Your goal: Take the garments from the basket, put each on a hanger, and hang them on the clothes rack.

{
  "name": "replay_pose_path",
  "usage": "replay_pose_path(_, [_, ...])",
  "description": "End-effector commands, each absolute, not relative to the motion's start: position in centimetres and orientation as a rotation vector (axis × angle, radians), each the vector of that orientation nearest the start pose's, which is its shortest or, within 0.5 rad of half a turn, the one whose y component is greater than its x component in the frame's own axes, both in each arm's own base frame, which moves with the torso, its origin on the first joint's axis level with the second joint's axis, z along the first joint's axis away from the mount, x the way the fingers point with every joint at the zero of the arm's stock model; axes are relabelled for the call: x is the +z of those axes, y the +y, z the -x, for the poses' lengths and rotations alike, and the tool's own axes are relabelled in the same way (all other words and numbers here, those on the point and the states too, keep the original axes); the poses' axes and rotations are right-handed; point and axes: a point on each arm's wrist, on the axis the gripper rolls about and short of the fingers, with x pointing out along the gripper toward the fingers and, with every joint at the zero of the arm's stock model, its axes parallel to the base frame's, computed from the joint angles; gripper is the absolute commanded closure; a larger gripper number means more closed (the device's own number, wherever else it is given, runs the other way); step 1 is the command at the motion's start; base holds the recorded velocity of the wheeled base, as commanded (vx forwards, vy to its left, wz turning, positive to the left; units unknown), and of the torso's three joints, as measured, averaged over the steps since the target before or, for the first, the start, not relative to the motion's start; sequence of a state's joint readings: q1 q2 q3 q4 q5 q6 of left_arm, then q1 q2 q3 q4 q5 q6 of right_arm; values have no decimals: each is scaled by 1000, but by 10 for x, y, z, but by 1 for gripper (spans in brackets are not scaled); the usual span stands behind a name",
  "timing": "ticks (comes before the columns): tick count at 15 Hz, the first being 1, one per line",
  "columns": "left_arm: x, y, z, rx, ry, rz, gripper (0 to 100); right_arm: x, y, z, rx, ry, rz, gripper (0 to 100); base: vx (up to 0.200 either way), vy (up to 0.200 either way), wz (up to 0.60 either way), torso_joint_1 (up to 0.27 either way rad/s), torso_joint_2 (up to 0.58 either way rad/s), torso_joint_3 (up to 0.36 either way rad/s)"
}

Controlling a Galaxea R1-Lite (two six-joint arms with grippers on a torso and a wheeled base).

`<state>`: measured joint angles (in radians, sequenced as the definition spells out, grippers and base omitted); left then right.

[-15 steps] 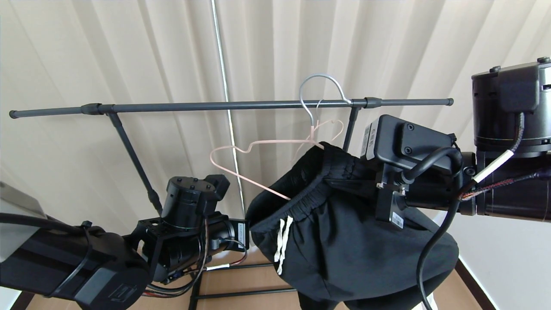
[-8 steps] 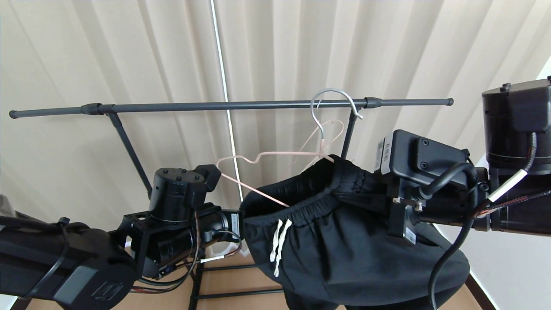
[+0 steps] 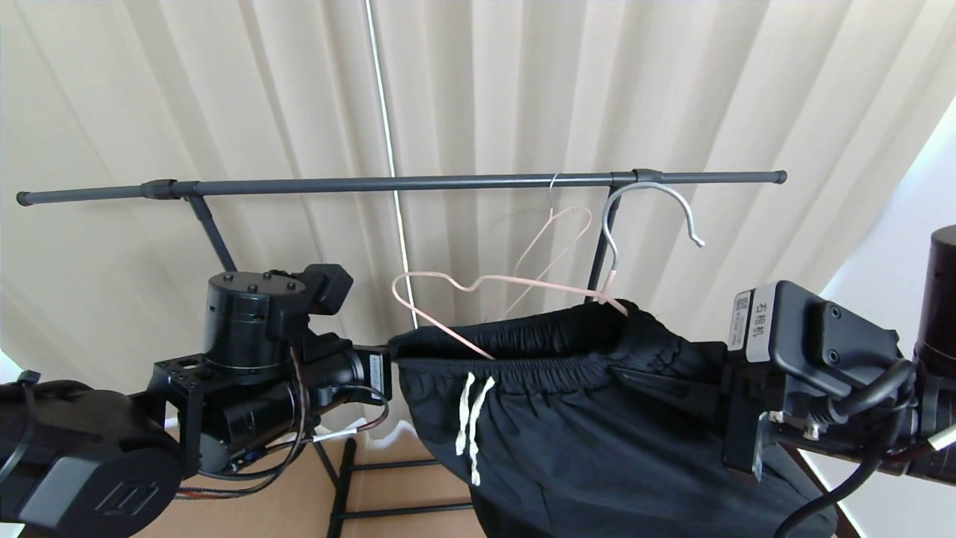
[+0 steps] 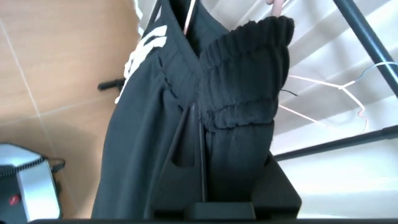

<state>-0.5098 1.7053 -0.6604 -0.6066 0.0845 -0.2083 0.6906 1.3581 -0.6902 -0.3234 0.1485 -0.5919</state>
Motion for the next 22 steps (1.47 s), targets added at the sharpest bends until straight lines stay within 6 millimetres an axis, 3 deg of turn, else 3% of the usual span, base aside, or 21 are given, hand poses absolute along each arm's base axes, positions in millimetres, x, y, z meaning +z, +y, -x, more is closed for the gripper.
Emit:
replay_pose_path(1, [146,-129,-251,-350,440,67,100,188,136,-160,909,108,625,100,0,0,0,0,0,0])
replay_pose_path(5, [152,-128,-256,-354,407,20,100,163,135,-159,905,101,623,100,0,0,0,0,0,0])
replay_pose_path(13, [169,-135,-272,-354,429,-20,100,155,135,-157,913,106,635,100,0,0,0,0,0,0])
replay_pose_path(17, [164,-135,-277,-329,453,-31,100,151,136,-154,931,115,640,100,0,0,0,0,0,0])
replay_pose_path(22, [185,-134,-284,-306,445,-97,100,142,143,-149,980,144,658,100,0,0,0,0,0,0])
